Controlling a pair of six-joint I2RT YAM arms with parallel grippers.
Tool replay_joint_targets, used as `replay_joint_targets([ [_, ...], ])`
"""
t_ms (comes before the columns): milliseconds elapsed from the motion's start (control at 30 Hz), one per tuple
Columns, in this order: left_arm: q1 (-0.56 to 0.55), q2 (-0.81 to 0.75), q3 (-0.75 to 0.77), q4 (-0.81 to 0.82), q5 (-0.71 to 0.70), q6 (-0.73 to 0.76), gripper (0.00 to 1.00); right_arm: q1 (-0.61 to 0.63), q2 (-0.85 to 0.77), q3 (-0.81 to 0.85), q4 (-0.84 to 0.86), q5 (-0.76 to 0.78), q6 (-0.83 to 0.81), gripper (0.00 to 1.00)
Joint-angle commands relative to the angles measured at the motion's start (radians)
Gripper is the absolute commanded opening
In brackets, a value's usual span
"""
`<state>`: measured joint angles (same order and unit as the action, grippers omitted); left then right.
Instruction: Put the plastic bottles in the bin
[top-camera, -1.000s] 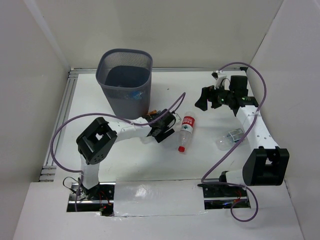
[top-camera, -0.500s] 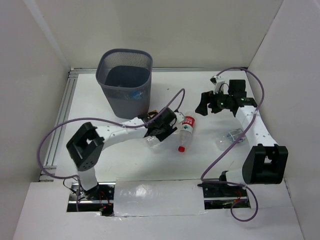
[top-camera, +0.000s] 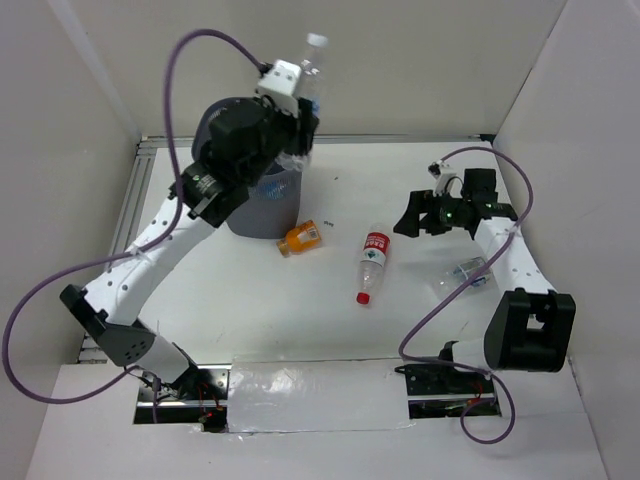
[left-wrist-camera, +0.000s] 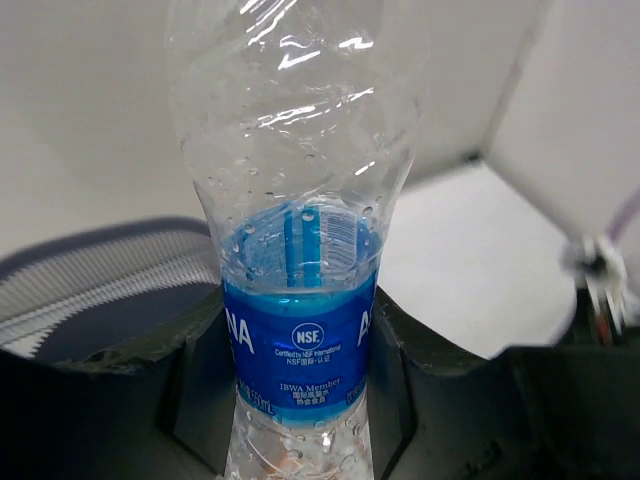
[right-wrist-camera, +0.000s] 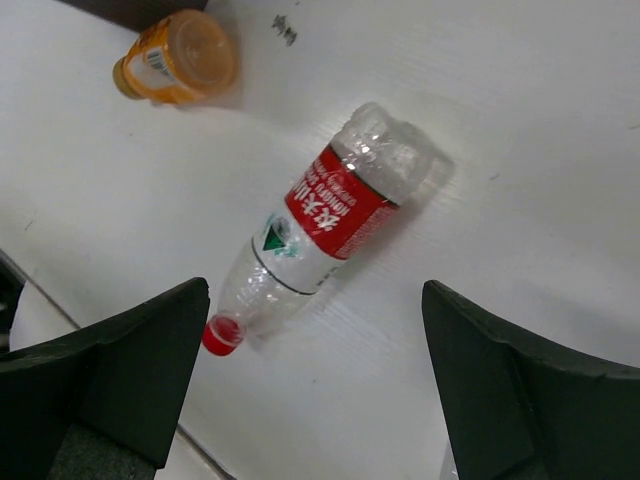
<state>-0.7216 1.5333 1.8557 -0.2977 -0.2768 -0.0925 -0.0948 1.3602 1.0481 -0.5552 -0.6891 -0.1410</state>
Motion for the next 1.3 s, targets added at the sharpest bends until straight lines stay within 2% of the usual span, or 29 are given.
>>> replay_joint_targets([
  [0,0.059,-0.032,-0.024,0.194,-0.132,-0.029,0.18,0.064,-0.036,-0.020,0.020,-0.047,0.035,0.93],
  [67,0.126,-0.032,-0.044,0.267,-0.192,-0.004,0.18,0.110,-0.027,-0.029,0.038,-0.047,0.079,0.93],
  [133,0.171,0.005,-0.033,0.278,-0.210,0.014,0.23,0.133,0.014,-0.030,0.063,-0.047,0.107,0.93],
  [167,0.186,0.025,-0.024,0.269,-0.257,0.045,0.30,0.144,0.025,-0.030,0.073,-0.034,0.138,0.93],
  [200,0.217,0.049,-0.001,0.246,-0.272,0.062,0.39,0.162,0.046,-0.030,0.084,-0.017,0.156,0.93],
  [233,0.229,0.100,0.010,0.232,-0.291,0.082,0.69,0.162,0.056,-0.030,0.096,0.011,0.173,0.93],
  [267,0.241,0.123,0.010,0.217,-0.324,0.095,0.85,0.174,0.065,-0.030,0.110,0.032,0.187,0.93],
  [300,0.261,0.134,-0.004,0.215,-0.325,0.120,0.97,0.184,0.077,-0.030,0.110,0.063,0.210,0.93],
  [333,0.261,0.134,-0.038,0.227,-0.325,0.120,1.00,0.197,0.077,-0.030,0.121,0.086,0.219,0.93],
  [400,0.289,0.108,-0.067,0.197,-0.298,0.081,1.00,0.217,0.086,-0.030,0.130,0.146,0.231,0.94],
  [500,0.272,0.062,-0.082,0.143,-0.265,0.094,1.00,0.230,0.096,-0.052,0.141,0.220,0.270,0.94],
  [567,0.209,0.021,-0.107,0.143,-0.205,0.132,1.00,0.239,0.125,-0.063,0.170,0.230,0.290,0.94],
  [667,0.081,-0.057,-0.170,0.094,-0.029,0.198,1.00,0.266,0.174,-0.074,0.224,0.261,0.343,0.94],
  [733,-0.008,-0.070,-0.243,0.034,0.046,0.212,1.00,0.289,0.223,-0.074,0.244,0.330,0.382,0.94],
  [867,-0.113,-0.101,-0.427,0.019,-0.008,0.221,1.00,0.310,0.302,-0.050,0.254,0.433,0.431,0.94],
  [933,-0.133,-0.111,-0.490,0.040,-0.018,0.208,1.00,0.320,0.326,-0.049,0.275,0.459,0.443,0.90],
  [1000,-0.153,-0.124,-0.576,0.090,-0.039,0.208,1.00,0.357,0.364,-0.028,0.287,0.512,0.454,0.83],
  [1033,-0.165,-0.124,-0.596,0.100,-0.039,0.217,1.00,0.357,0.376,-0.028,0.275,0.522,0.463,0.74],
  [1133,-0.174,-0.115,-0.670,0.124,-0.070,0.226,1.00,0.357,0.376,-0.007,0.253,0.522,0.452,0.60],
  [1233,-0.183,-0.105,-0.737,0.124,-0.088,0.185,0.99,0.287,0.338,0.061,0.219,0.449,0.416,0.36],
  [1267,-0.183,-0.105,-0.771,0.124,-0.102,0.141,0.99,0.256,0.314,0.087,0.219,0.416,0.365,0.24],
])
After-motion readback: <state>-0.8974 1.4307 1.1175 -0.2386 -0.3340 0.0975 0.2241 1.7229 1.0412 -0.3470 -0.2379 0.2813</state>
